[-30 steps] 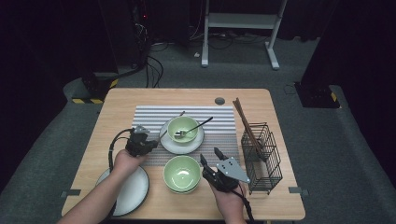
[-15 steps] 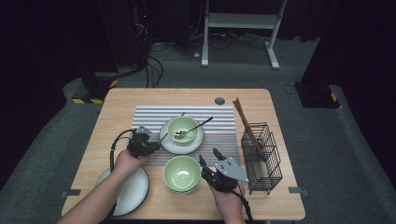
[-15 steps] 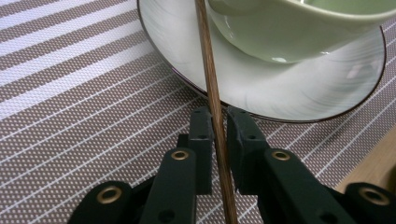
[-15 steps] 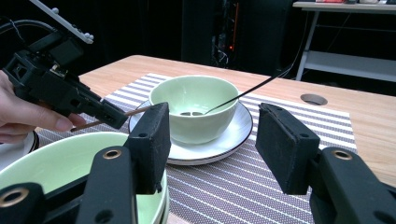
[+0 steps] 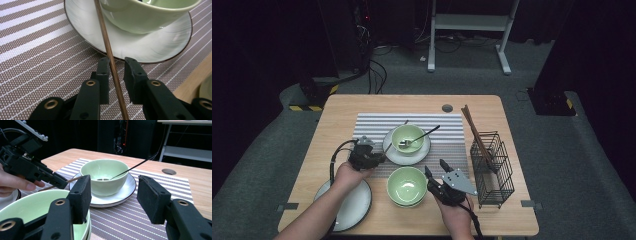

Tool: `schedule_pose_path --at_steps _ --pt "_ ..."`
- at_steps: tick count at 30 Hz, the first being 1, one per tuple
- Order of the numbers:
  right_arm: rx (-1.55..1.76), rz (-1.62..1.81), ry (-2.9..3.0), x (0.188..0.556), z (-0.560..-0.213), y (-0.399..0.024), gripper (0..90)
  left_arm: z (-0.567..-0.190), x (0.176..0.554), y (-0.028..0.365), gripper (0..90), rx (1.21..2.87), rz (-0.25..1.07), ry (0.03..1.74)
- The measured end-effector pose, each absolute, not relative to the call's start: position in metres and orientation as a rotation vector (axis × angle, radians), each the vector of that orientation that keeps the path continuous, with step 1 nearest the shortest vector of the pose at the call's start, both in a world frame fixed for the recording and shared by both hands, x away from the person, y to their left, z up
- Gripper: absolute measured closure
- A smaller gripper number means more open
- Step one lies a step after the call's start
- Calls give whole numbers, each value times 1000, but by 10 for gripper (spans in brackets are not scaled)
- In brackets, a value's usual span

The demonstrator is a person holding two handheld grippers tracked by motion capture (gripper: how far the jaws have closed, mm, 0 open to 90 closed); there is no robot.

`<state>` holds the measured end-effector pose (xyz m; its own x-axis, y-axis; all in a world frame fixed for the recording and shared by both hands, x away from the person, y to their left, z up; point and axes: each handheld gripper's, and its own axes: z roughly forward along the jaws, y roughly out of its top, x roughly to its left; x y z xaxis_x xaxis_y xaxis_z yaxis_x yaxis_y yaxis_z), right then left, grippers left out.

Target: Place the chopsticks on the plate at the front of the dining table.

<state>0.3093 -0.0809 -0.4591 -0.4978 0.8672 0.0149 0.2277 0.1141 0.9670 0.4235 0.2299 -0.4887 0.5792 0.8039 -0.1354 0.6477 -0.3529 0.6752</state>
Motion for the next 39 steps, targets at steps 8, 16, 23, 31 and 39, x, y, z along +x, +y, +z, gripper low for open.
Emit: schedule_pose_path --at_steps 8,16,23,31,39 --pt "1063 1409 1811 309 -459 -81 450 -486 417 226 740 2102 275 1131" --pt "1061 1407 1812 309 -459 -80 450 -484 415 222 730 2107 274 1109" --pt "1058 1409 1813 308 -459 -80 450 -485 415 221 726 2101 271 1111" --pt "1058 1407 1815 308 -459 -80 450 -488 415 223 686 2093 277 1131" --pt "1061 1404 1817 308 -460 -80 450 -482 413 229 619 2049 305 1149"
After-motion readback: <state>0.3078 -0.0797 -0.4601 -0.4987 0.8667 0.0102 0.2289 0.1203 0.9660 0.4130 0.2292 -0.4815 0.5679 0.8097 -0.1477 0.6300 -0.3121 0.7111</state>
